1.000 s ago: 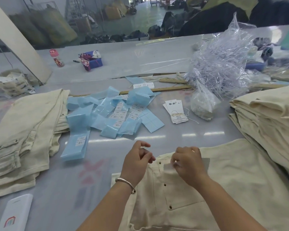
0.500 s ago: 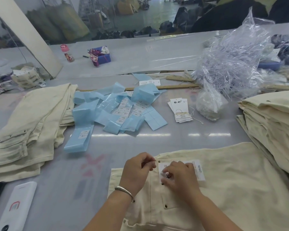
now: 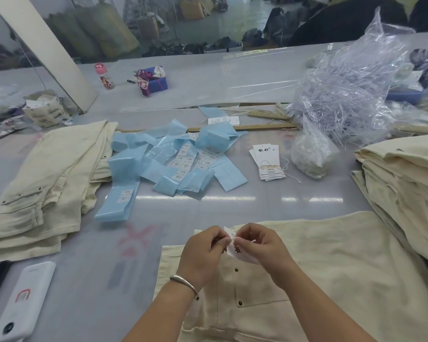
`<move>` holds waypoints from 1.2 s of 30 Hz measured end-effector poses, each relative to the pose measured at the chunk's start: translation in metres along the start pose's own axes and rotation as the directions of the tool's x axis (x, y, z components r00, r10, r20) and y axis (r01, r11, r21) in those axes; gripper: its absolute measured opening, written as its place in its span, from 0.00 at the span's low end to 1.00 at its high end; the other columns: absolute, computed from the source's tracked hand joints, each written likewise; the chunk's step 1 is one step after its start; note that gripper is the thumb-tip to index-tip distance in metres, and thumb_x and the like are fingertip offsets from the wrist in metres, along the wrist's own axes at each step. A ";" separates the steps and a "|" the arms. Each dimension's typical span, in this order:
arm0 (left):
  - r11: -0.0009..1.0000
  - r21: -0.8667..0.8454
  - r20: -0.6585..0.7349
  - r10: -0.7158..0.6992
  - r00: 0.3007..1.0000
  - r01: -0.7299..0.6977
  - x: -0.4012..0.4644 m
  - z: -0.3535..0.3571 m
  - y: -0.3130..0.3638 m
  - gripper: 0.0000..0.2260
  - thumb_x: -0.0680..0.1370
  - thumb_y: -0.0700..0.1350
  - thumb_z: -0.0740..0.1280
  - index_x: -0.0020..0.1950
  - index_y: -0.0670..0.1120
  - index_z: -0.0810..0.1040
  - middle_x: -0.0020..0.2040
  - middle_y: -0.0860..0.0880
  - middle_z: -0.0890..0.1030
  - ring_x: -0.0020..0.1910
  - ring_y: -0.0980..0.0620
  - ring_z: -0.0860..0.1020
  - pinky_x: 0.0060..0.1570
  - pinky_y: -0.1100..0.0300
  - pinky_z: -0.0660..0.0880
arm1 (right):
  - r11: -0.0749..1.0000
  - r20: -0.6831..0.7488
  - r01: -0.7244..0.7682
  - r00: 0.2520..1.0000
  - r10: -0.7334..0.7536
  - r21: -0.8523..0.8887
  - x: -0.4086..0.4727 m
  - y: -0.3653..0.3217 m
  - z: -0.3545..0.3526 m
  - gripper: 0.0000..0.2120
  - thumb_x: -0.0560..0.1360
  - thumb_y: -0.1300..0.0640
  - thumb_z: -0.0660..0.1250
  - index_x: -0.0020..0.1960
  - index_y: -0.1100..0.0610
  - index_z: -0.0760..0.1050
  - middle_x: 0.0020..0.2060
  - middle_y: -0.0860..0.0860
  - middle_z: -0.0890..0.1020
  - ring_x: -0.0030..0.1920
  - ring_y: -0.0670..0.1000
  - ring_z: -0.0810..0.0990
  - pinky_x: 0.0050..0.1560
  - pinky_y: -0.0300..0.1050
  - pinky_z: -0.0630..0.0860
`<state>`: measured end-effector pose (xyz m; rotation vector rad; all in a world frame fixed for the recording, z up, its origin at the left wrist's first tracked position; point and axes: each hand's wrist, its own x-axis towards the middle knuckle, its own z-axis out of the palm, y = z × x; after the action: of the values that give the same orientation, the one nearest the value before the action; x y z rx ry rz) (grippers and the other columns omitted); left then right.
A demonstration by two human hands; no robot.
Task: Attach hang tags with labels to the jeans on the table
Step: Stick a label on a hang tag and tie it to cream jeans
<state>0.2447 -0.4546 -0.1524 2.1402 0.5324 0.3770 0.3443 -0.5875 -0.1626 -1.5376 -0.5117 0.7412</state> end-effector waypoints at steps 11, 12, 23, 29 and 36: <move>0.999 0.001 0.028 0.038 0.999 -0.038 0.001 -0.003 -0.001 0.12 0.78 0.41 0.67 0.36 0.54 0.75 0.29 0.60 0.76 0.31 0.59 0.73 0.37 0.60 0.71 | 0.998 0.081 0.016 0.996 -0.021 0.059 0.000 -0.007 0.000 0.06 0.74 0.65 0.70 0.39 0.57 0.79 0.35 0.50 0.79 0.39 0.49 0.76 0.45 0.43 0.70; 0.999 0.016 0.040 0.044 0.998 -0.045 0.001 -0.003 -0.001 0.12 0.78 0.41 0.67 0.36 0.54 0.75 0.29 0.60 0.75 0.31 0.60 0.72 0.36 0.61 0.70 | 0.998 0.084 0.022 0.996 -0.027 0.057 0.000 -0.007 0.000 0.07 0.74 0.65 0.70 0.39 0.56 0.79 0.35 0.50 0.80 0.39 0.48 0.76 0.45 0.42 0.70; 0.982 0.167 0.087 0.070 0.994 -0.084 0.007 -0.007 -0.001 0.10 0.78 0.42 0.67 0.37 0.52 0.75 0.29 0.57 0.75 0.33 0.55 0.74 0.39 0.56 0.72 | 0.978 0.008 0.106 0.994 -0.107 -0.181 0.002 -0.009 0.002 0.06 0.72 0.65 0.71 0.38 0.57 0.81 0.32 0.46 0.80 0.37 0.44 0.77 0.43 0.35 0.72; 0.999 0.001 0.137 0.039 0.990 -0.039 0.014 -0.011 -0.005 0.06 0.76 0.39 0.71 0.39 0.44 0.79 0.29 0.54 0.79 0.30 0.55 0.77 0.37 0.57 0.76 | 0.905 -0.024 0.186 0.977 -0.211 -0.384 0.004 -0.012 0.004 0.07 0.71 0.64 0.72 0.37 0.55 0.80 0.31 0.45 0.80 0.38 0.44 0.78 0.42 0.36 0.72; 0.931 -0.326 0.133 -0.126 0.983 0.163 0.022 -0.013 -0.018 0.13 0.69 0.44 0.77 0.49 0.46 0.78 0.38 0.53 0.78 0.34 0.58 0.75 0.38 0.67 0.73 | 0.984 -0.027 0.141 0.989 -0.145 -0.111 0.002 -0.012 0.012 0.06 0.72 0.65 0.72 0.36 0.59 0.80 0.32 0.50 0.80 0.37 0.46 0.77 0.43 0.36 0.73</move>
<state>0.2541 -0.4253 -0.1582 1.7687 0.5186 0.2457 0.3388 -0.5766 -0.1513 -1.5940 -0.6381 0.5825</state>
